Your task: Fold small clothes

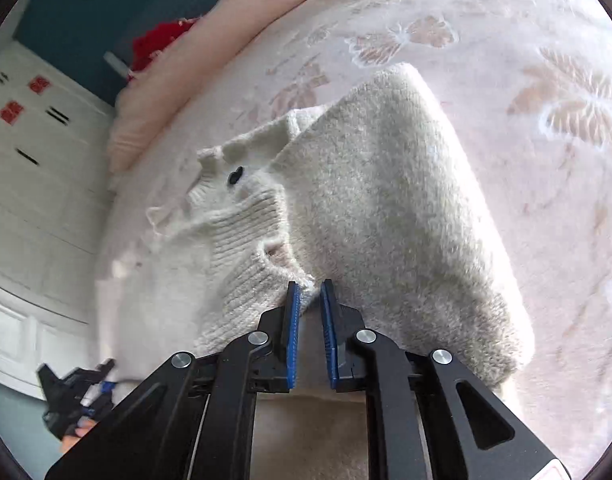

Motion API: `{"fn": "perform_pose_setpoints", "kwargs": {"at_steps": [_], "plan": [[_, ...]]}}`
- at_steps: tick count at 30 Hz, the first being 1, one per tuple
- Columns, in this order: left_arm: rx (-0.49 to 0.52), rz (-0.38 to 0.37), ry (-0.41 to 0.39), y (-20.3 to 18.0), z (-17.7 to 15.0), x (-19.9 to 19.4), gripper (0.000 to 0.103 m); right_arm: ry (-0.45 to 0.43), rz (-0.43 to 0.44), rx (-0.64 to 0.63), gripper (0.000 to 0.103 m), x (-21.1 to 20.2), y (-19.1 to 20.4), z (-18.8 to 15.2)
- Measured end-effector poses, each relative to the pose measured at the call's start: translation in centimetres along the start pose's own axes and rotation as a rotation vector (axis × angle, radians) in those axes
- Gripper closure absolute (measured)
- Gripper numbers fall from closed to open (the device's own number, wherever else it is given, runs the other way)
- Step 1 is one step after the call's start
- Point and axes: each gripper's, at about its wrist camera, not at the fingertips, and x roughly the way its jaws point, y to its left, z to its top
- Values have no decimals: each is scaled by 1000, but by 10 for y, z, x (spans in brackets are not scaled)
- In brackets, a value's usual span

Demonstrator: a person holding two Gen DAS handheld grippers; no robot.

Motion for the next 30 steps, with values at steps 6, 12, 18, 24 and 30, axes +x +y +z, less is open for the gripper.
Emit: {"fn": "perform_pose_setpoints", "kwargs": {"at_steps": [6,12,18,24,30], "plan": [[-60,-34,10,4,5,-5,77,-49,139,11,35,-21,17,7],[-62,-8,-18,0,5,-4,90,18,79,6,85,22,28,13],[13,-83,-94,-26,9,-33,96,-174,219,-105,92,-43,71,35],[27,-1,-64,-25,-2,-5,95,-55,47,-104,92,-5,29,41],[44,-5,-38,-21,-14,-4,94,-105,22,-105,92,-14,15,31]]}}
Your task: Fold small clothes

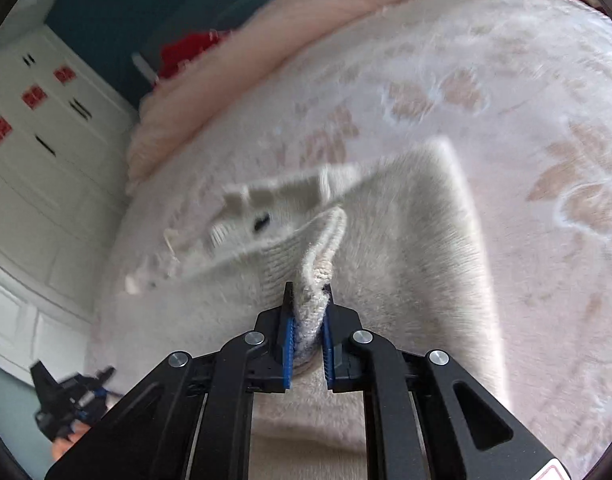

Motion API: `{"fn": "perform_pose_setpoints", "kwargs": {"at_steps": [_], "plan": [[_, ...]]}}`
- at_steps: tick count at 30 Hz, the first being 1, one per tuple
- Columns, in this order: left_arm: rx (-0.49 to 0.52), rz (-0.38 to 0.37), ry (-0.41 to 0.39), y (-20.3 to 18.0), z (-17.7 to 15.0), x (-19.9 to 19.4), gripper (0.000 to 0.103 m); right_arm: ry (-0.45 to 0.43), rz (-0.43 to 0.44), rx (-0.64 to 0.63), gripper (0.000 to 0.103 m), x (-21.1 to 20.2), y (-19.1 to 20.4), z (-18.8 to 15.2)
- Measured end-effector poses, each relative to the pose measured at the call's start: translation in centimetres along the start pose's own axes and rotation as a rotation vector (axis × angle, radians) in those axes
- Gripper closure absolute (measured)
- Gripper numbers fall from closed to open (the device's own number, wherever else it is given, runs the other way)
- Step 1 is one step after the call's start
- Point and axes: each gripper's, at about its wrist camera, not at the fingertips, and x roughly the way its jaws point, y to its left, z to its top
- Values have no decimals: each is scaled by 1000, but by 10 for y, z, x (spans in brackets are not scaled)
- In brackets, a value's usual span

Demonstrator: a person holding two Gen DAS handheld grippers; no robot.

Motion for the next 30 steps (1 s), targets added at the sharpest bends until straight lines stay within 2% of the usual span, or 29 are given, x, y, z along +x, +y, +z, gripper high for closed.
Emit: {"fn": "perform_pose_setpoints", "kwargs": {"at_steps": [2,4,5,9,12,14,16,18,20,21,22,24,26,27,29,30], "plan": [[23,7,16,-1,-2,5,93,-13,-7,20,92,-2,-8,0],[24,24,29,2,-5,14,93,90,-47,37,92,26,-21,-5],[23,23,22,4,-6,17,93,102,-53,14,92,34,-22,-7],[42,27,8,2,-9,9,92,78,-40,24,86,9,-9,-4],[87,37,0,-2,-12,-18,90,-11,-146,49,81,-26,-10,-9],[153,66,-13,-5,-17,-36,90,-57,-97,28,81,-47,-1,-17],[208,110,-64,-9,-23,-58,88,-38,-51,-46,82,-48,21,-21],[222,83,-104,-16,-22,-70,85,15,-9,-136,83,-36,52,-29],[251,59,-99,-27,-21,-63,73,85,-25,-222,83,-10,72,-36],[279,75,-91,-33,-21,-51,67,110,-51,-240,83,3,74,-38],[307,110,-84,-36,-21,-36,67,148,-86,-240,86,21,68,-40],[322,179,-46,-29,-20,-8,69,188,-129,-192,100,43,46,-42],[307,185,-36,-20,-20,1,72,169,-102,-139,102,32,40,-38],[326,180,-50,-22,-21,-4,72,141,-110,-127,98,18,44,-37],[346,186,-53,-22,-22,-7,72,98,-83,-156,95,4,51,-40],[349,187,-46,-20,-23,-5,72,99,-114,-198,95,7,51,-43]]}}
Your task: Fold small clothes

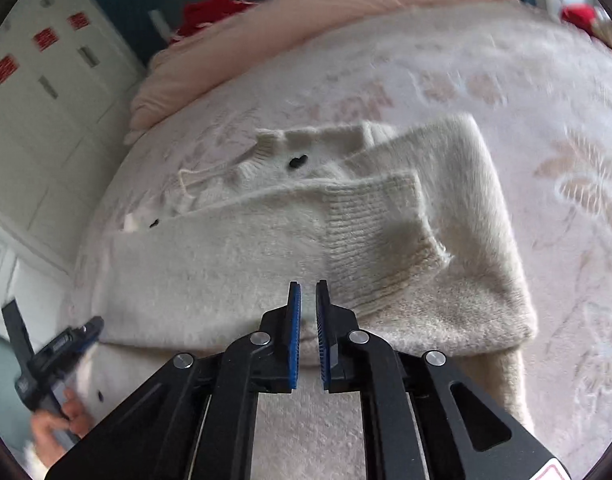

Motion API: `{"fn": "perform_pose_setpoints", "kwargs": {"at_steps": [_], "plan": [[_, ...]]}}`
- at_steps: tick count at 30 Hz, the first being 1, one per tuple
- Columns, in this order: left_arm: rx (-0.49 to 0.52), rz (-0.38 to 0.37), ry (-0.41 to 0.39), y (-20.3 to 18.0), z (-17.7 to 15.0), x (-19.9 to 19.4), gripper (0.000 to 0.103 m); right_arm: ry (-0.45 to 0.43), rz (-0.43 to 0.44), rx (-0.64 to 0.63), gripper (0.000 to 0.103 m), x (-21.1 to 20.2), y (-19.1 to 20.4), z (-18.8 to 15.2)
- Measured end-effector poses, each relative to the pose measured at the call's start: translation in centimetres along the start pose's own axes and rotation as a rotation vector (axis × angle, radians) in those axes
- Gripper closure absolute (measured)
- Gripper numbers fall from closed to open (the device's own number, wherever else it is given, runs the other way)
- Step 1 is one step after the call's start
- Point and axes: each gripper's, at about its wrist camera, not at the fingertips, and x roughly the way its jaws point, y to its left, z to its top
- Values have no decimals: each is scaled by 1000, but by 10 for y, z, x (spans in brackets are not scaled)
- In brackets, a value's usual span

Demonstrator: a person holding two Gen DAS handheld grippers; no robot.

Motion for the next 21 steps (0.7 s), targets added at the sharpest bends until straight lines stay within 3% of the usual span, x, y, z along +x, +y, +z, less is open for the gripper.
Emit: {"fn": "perform_pose_setpoints", "kwargs": {"at_steps": [1,2,3,5,6,10,12,13,16,17,18,20,21], "plan": [[3,2,3,1,-1,2,72,34,-51,-24,103,11,-3,-3],[4,3,-2,0,-2,1,72,68,-75,-21,103,20,-10,-7],[5,4,-2,0,-2,-1,72,45,-37,47,103,15,-16,-7],[13,6,-1,-1,-2,-3,71,11,-8,78,89,1,-11,-4],[20,9,1,-2,-3,-2,71,-8,25,63,89,-5,3,-1],[51,45,-17,-8,-6,3,71,41,106,-109,90,20,72,8],[71,68,-21,-12,-7,3,70,100,65,-199,95,50,91,3],[76,71,-21,-12,-7,3,70,111,18,-218,103,64,89,2],[83,37,-4,-7,-4,2,70,80,61,-125,103,54,59,7],[86,23,0,-5,-3,2,70,50,26,-94,102,43,49,7],[91,5,4,-2,-3,2,70,-5,-24,-65,92,22,31,7],[108,0,0,-2,-4,2,70,-19,-65,-25,89,10,6,4],[123,13,-7,-5,-6,1,70,10,-90,3,103,14,-17,1]]}}
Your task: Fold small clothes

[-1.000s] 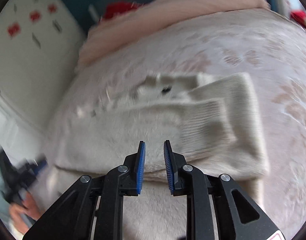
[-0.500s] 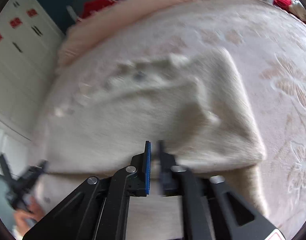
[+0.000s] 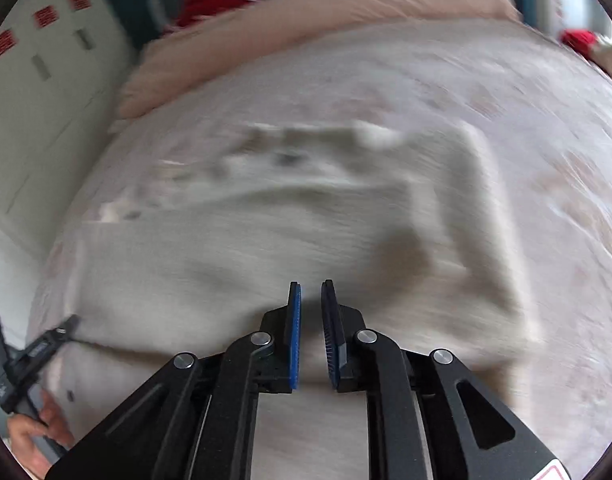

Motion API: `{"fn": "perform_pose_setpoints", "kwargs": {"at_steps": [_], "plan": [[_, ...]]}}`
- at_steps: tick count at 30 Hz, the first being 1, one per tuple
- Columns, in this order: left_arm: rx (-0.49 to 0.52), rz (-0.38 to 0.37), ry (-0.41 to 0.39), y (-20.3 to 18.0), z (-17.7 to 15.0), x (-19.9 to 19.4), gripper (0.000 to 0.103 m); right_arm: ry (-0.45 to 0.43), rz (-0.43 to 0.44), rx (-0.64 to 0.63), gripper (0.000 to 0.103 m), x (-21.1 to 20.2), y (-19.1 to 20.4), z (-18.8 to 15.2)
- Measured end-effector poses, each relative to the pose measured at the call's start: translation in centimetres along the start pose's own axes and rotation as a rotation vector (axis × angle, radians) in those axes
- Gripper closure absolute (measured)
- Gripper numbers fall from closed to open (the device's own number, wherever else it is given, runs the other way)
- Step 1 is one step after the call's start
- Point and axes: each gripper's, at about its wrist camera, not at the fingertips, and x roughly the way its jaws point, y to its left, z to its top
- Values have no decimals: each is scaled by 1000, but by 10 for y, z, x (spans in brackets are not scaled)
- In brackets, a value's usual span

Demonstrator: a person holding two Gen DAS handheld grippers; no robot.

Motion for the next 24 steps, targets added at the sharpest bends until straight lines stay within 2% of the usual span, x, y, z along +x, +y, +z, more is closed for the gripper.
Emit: {"fn": "perform_pose_setpoints", "kwargs": {"at_steps": [3,4,6,7,9,10,11,12,14,15,16,19,22,24], "plan": [[15,39,-6,-7,-2,-1,69,11,79,99,103,-5,-27,-1],[15,45,-4,-9,-3,-2,67,-10,65,111,103,-15,-25,1],[14,52,3,-11,-3,-3,66,-54,63,76,93,-26,-14,4],[18,54,4,-11,-3,-3,64,-49,38,43,90,-21,-10,4],[43,64,5,-14,-4,-2,64,29,-12,7,95,-2,-15,-3],[52,69,7,-15,-5,-4,63,19,8,30,95,-6,-20,-5],[55,70,11,-15,-6,-7,61,12,11,53,93,-19,-21,-6],[50,77,28,-14,-7,-13,51,-6,12,54,90,-33,-20,-9],[20,74,46,-7,-13,-27,46,-46,26,32,87,-64,-20,-21],[0,53,45,0,-19,-38,40,-58,23,16,83,-77,-20,-28],[-19,46,53,8,-27,-51,29,-63,17,-3,72,-94,-22,-40],[-66,35,59,31,-52,-86,23,-69,-3,-34,48,-134,-31,-75],[-108,-2,60,56,-85,-127,17,-40,-4,-31,38,-170,-51,-127],[-118,-25,77,68,-106,-146,15,3,26,-6,36,-185,-62,-157]]}}
